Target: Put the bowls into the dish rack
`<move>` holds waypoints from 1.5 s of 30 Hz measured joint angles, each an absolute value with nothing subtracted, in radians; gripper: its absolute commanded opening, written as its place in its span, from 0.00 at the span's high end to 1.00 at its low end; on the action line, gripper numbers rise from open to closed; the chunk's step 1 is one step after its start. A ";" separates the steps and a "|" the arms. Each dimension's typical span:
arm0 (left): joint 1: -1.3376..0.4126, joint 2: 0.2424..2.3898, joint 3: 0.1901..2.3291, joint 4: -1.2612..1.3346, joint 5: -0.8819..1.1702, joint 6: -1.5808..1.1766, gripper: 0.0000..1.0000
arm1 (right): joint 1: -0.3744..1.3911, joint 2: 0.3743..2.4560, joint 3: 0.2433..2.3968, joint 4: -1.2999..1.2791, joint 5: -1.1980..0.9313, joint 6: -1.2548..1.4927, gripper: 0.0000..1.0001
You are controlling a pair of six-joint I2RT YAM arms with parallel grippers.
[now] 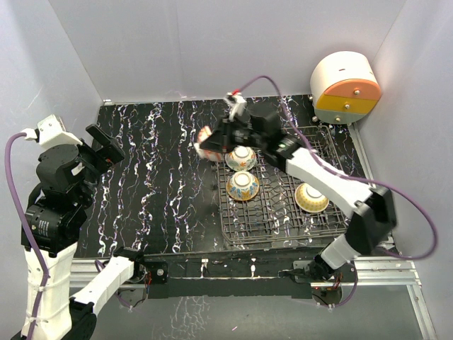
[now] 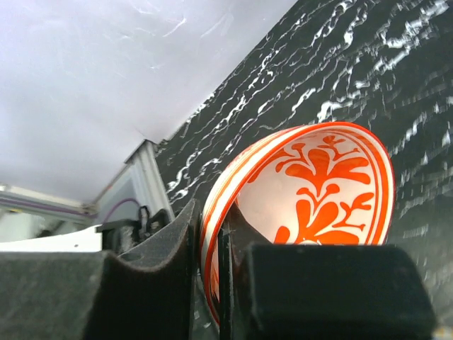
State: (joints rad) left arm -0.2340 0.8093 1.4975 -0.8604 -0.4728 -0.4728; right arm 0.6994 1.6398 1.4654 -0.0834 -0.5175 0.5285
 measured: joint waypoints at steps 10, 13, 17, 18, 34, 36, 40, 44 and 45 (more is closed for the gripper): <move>-0.234 0.802 1.493 -0.860 -0.426 -0.464 0.03 | 0.495 1.153 0.929 -0.094 -0.606 0.795 0.92; -0.234 0.799 1.489 -0.861 -0.410 -0.468 0.03 | 0.500 1.108 0.804 -0.071 -0.644 0.874 0.92; -0.234 0.799 1.489 -0.862 -0.402 -0.474 0.03 | 0.502 1.028 0.628 -0.041 -0.654 0.980 0.91; -0.234 0.797 1.489 -0.863 -0.401 -0.475 0.03 | 0.501 1.008 0.585 -0.016 -0.656 1.009 0.91; -0.234 0.790 1.501 -0.891 -0.400 -0.492 0.03 | 0.497 1.153 0.404 0.327 -0.695 1.238 0.91; -0.234 0.791 1.505 -0.891 -0.400 -0.492 0.03 | 0.497 1.170 0.403 0.349 -0.694 1.250 0.90; -0.234 0.791 1.506 -0.891 -0.400 -0.492 0.03 | 0.497 1.196 0.382 0.452 -0.696 1.294 0.90; -0.234 0.796 1.506 -0.890 -0.400 -0.492 0.03 | 0.506 1.250 0.362 0.535 -0.698 1.341 0.90; -0.234 0.797 1.506 -0.890 -0.400 -0.492 0.03 | 0.513 1.266 0.362 0.545 -0.696 1.345 0.90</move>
